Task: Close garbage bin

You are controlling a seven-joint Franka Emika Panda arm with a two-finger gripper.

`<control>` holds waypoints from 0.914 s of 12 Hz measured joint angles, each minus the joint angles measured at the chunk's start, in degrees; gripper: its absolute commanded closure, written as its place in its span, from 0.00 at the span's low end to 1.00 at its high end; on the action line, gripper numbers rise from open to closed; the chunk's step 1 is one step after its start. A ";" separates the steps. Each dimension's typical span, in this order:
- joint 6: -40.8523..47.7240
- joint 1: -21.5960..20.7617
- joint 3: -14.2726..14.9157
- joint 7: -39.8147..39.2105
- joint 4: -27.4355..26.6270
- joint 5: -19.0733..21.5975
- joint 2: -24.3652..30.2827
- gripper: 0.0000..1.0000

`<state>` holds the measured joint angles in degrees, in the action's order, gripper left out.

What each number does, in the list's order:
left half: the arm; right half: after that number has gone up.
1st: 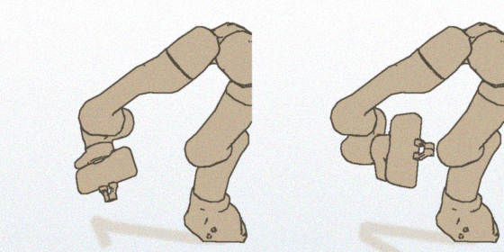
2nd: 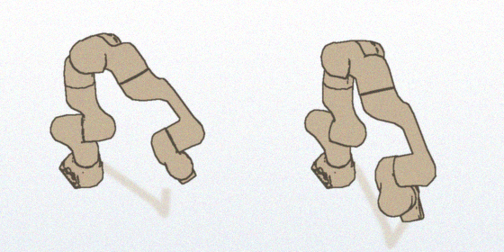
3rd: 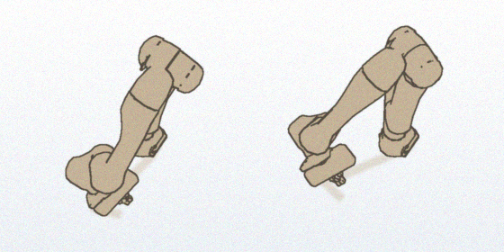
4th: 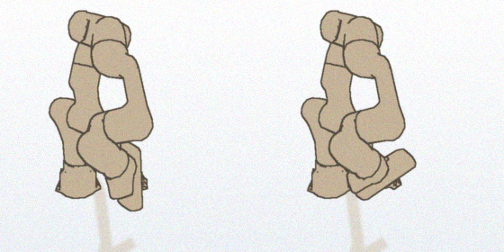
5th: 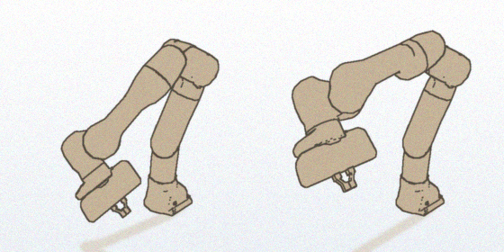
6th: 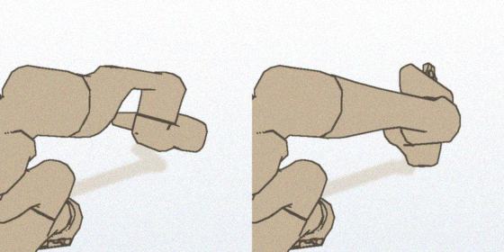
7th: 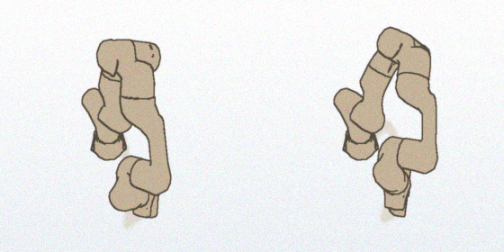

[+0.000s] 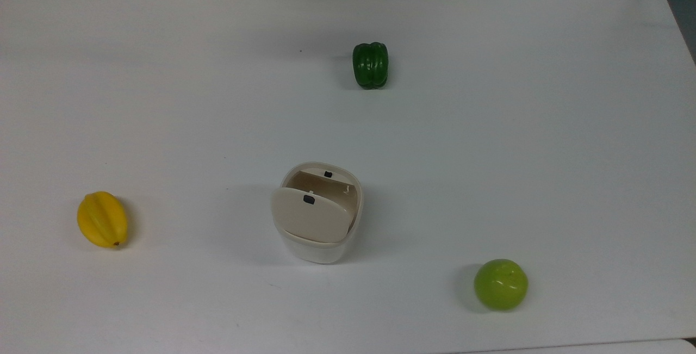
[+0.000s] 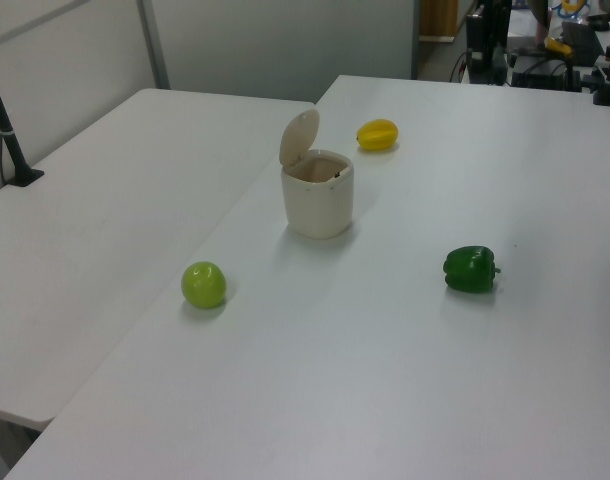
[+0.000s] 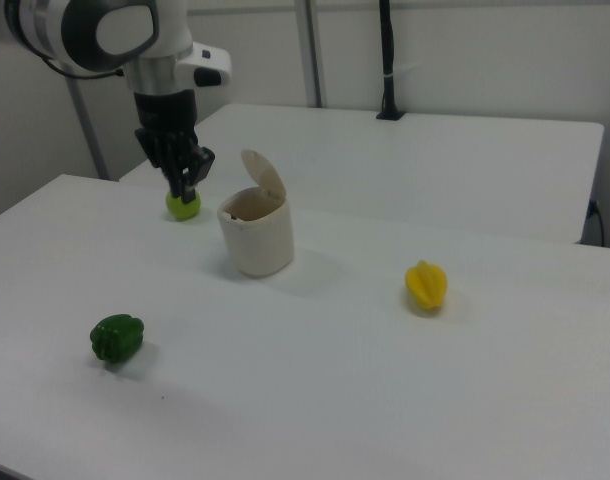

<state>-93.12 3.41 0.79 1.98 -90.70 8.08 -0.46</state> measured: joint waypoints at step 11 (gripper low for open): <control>-34.48 -3.18 -0.69 5.50 5.75 1.36 -10.87 0.99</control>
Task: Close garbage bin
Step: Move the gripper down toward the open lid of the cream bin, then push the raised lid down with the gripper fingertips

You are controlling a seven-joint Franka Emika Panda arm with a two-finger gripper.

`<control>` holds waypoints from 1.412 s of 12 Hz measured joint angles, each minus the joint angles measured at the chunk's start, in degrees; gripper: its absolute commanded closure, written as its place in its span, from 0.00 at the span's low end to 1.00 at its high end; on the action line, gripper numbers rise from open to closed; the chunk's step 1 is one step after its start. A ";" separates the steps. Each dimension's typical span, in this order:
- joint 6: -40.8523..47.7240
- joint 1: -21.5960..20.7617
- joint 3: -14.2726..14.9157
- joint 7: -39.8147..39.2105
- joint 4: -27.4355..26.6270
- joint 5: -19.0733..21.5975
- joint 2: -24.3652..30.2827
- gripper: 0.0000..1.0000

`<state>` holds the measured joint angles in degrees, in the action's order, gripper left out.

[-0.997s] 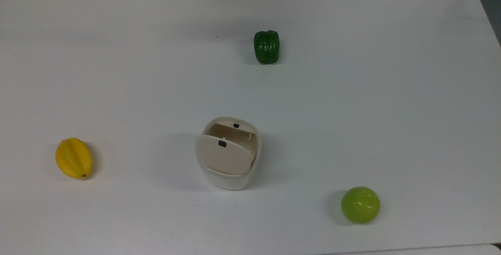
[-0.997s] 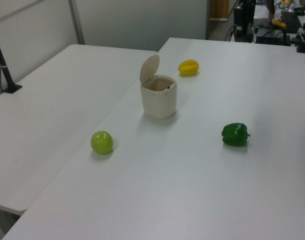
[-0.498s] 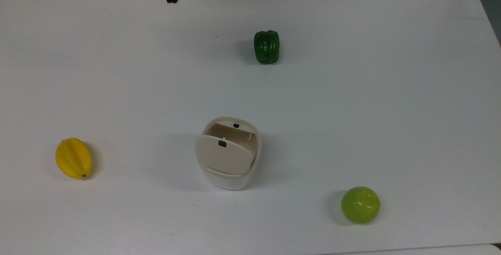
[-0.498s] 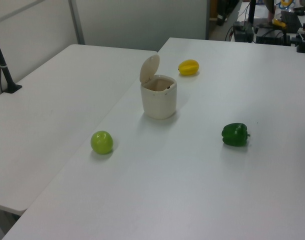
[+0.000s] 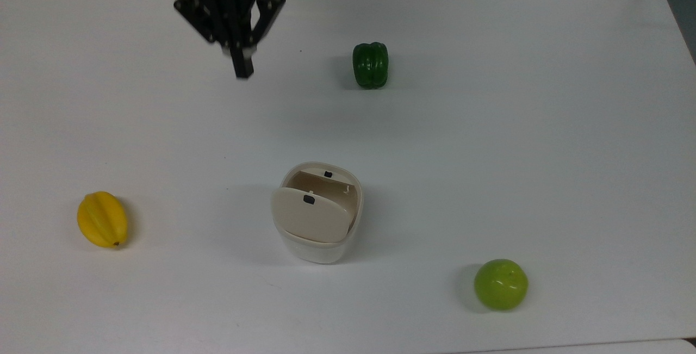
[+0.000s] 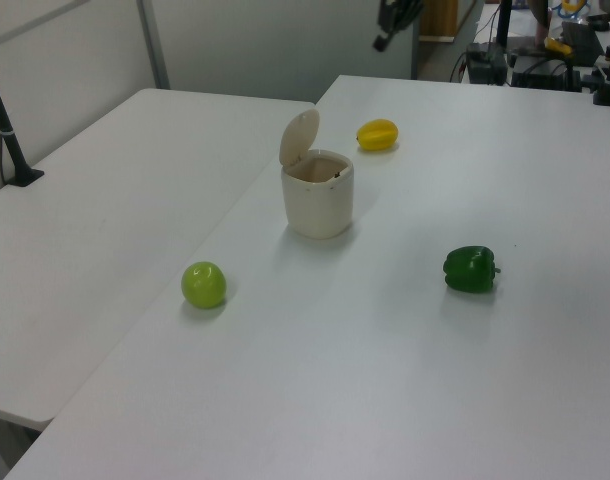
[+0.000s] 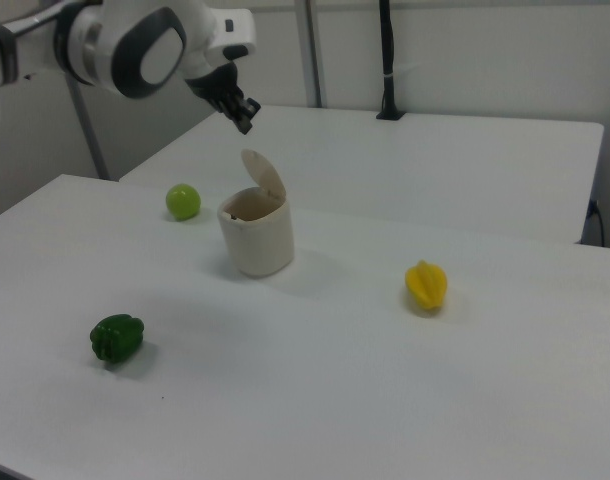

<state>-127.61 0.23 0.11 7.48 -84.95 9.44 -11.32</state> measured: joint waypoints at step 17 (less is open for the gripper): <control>-26.93 -4.45 -0.06 0.00 2.02 -0.10 -16.95 1.00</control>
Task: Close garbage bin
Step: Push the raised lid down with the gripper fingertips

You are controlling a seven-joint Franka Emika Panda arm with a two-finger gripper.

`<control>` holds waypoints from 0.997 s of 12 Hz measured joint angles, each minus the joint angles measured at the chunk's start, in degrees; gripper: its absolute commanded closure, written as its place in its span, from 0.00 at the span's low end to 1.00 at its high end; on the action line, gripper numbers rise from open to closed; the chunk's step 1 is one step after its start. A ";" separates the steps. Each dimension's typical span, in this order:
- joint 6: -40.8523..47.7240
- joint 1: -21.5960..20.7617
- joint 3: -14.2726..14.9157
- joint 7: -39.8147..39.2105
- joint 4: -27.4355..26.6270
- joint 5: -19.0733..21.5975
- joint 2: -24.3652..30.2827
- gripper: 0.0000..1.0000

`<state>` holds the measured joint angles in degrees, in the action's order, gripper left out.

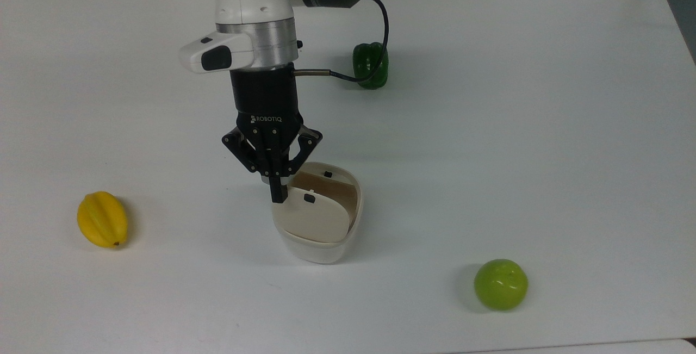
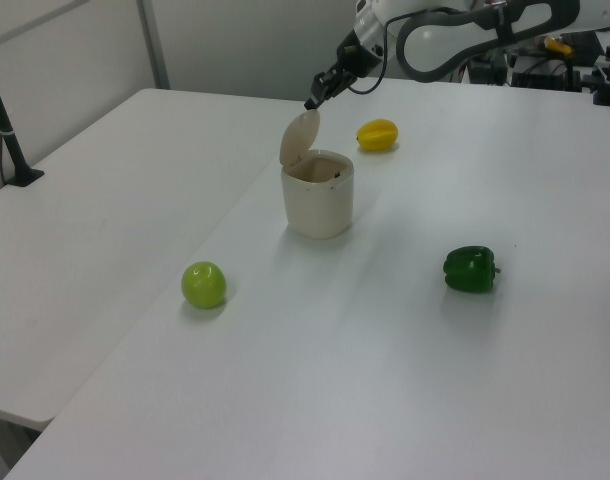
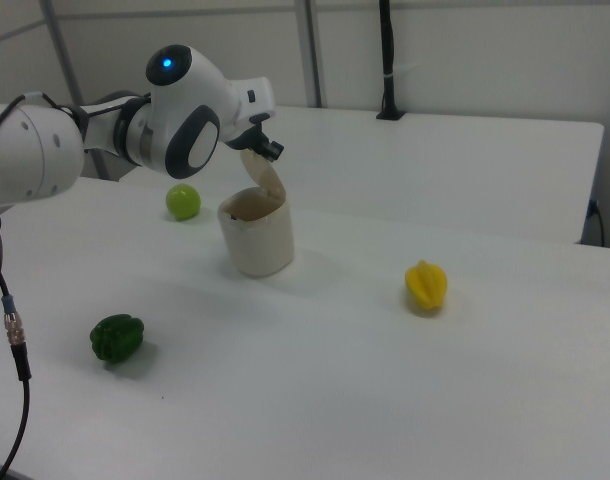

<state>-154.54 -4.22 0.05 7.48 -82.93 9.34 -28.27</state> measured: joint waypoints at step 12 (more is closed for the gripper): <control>13.76 -0.58 -0.02 -0.65 0.04 0.00 -0.52 1.00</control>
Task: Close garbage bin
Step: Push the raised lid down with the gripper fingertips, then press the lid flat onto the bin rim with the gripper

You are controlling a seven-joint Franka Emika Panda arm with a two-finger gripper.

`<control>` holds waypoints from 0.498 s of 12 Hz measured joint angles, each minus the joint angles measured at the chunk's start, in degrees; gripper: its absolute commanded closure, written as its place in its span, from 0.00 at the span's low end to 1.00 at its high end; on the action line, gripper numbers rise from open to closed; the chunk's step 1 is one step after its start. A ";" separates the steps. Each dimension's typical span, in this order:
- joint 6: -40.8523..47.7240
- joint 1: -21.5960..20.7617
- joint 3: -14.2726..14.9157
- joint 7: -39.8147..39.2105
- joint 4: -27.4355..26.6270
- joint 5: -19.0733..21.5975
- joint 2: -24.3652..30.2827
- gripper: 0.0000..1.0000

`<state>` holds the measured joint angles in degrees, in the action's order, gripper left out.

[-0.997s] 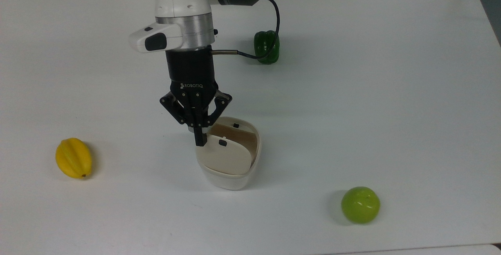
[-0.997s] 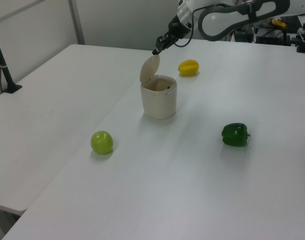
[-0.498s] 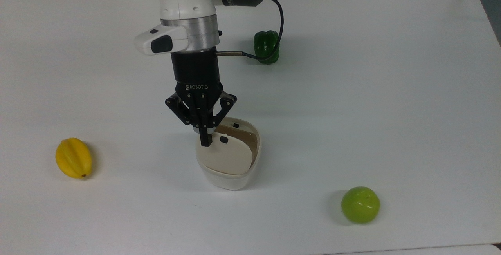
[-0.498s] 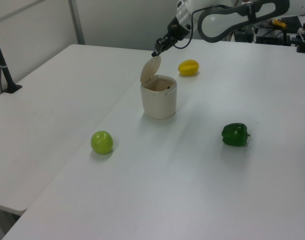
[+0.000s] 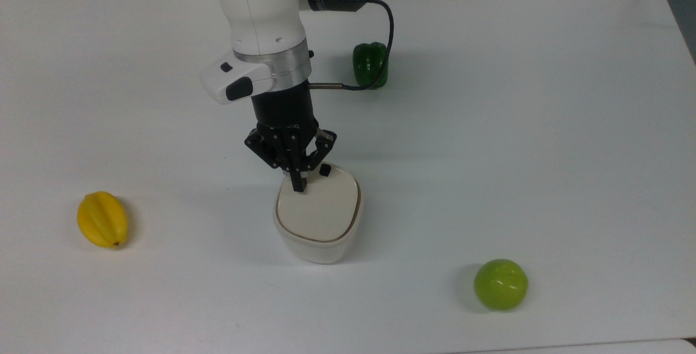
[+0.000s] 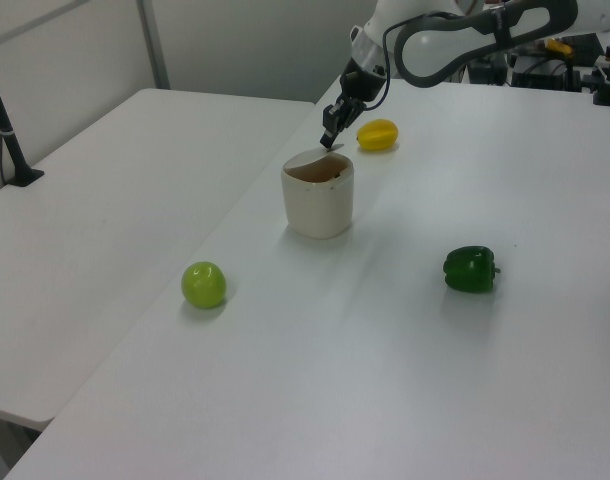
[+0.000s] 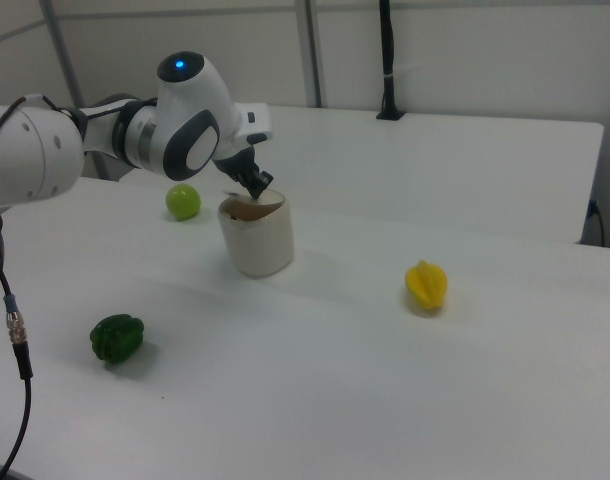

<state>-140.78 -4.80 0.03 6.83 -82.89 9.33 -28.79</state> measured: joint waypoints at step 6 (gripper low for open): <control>0.83 -0.16 -0.03 -1.18 -0.72 0.00 -0.70 1.00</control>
<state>-139.94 -4.96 0.00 5.65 -83.60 9.33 -29.49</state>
